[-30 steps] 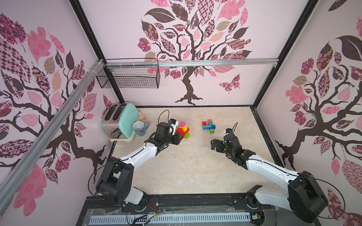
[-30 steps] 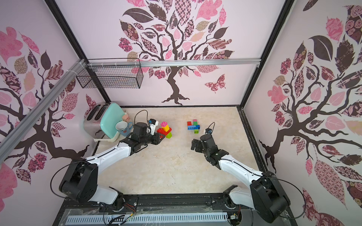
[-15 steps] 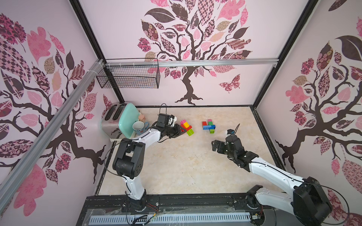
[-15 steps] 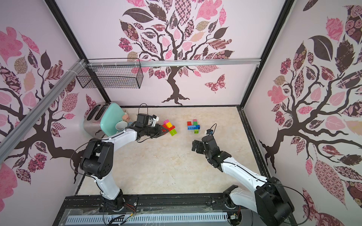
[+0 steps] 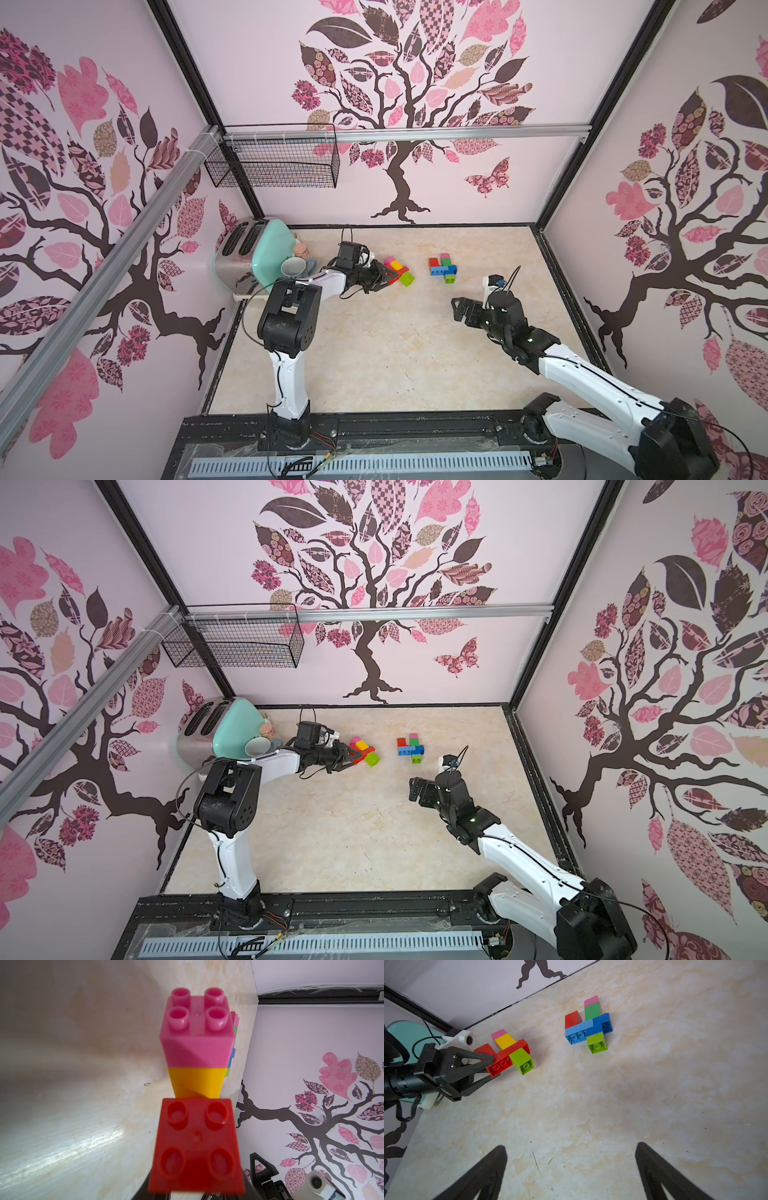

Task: Assemble the number 4 with lego
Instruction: Place the lego brick at the center of the board.

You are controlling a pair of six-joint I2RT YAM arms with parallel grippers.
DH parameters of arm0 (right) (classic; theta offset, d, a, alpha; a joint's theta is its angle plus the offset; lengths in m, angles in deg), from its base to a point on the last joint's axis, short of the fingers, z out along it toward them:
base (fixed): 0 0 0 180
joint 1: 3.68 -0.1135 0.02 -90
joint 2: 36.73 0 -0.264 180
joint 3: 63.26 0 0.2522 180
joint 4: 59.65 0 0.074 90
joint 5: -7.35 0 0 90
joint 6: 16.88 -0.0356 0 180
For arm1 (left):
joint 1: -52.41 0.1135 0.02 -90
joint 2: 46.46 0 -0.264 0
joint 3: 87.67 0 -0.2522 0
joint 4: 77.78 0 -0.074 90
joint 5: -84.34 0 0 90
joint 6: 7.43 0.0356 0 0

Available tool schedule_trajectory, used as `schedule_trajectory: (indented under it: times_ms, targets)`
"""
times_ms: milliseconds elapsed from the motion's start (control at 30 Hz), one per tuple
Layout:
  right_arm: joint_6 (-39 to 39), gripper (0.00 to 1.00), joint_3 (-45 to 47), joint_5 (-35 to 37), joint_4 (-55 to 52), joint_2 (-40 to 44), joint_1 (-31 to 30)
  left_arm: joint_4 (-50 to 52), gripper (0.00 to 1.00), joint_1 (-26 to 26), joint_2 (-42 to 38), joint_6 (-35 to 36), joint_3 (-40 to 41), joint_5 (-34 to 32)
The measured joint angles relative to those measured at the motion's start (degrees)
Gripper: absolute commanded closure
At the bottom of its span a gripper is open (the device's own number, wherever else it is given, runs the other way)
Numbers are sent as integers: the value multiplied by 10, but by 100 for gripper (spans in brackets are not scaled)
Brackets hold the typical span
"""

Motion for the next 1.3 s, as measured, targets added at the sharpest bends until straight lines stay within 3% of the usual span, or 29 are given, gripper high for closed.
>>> schedule_trajectory:
  times_ms: [700, 1033, 1300]
  targets:
    - [0, 1, 5, 4, 8, -12, 0, -57, 99, 13, 64, -35, -8, 46]
    - [-6, 1, 2, -2, 5, -15, 0, -68, 66, 16, 80, -41, -24, 48]
    - [-6, 1, 2, -2, 3, -13, 0, -63, 58, 20, 85, -46, -35, 31]
